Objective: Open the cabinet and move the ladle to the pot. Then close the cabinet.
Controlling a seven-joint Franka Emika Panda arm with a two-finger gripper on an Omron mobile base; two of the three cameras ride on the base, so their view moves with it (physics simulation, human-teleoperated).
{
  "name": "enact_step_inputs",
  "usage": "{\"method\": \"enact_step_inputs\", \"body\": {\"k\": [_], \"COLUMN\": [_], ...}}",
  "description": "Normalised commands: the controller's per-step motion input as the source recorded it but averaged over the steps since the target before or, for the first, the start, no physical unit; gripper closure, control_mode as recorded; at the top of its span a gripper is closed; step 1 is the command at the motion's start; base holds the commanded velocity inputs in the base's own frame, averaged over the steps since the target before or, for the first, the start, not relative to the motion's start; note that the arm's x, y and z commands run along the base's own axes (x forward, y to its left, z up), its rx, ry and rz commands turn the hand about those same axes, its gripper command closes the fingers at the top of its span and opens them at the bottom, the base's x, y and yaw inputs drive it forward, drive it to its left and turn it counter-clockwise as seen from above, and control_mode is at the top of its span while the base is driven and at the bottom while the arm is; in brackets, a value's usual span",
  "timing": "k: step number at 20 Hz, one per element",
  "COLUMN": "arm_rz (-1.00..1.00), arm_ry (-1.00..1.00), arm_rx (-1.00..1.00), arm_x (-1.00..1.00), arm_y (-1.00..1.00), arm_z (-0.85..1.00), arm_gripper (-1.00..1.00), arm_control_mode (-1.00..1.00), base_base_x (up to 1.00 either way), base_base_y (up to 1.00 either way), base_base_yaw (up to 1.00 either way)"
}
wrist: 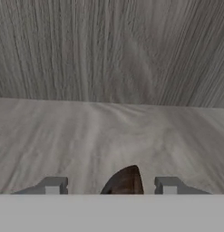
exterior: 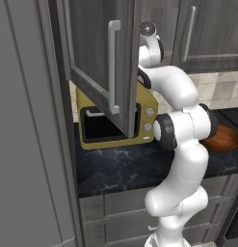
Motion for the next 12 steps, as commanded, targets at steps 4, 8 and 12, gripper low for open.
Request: {"method": "enact_step_inputs", "body": {"k": [4,8,12], "arm_rz": [0.00,0.00,0.00], "arm_ry": [-0.01,-0.02,-0.03], "arm_rx": [0.02,0.04,0.09], "arm_x": [0.00,0.00,0.00], "arm_y": [-0.21,-0.27,-0.31], "arm_z": [-0.10,-0.11,-0.11], "arm_gripper": [1.00,1.00,1.00], "arm_control_mode": [-1.00,-1.00,-1.00], "base_base_x": [0.00,0.00,0.00], "base_base_y": [0.00,0.00,0.00], "base_base_yaw": [0.00,0.00,0.00]}}
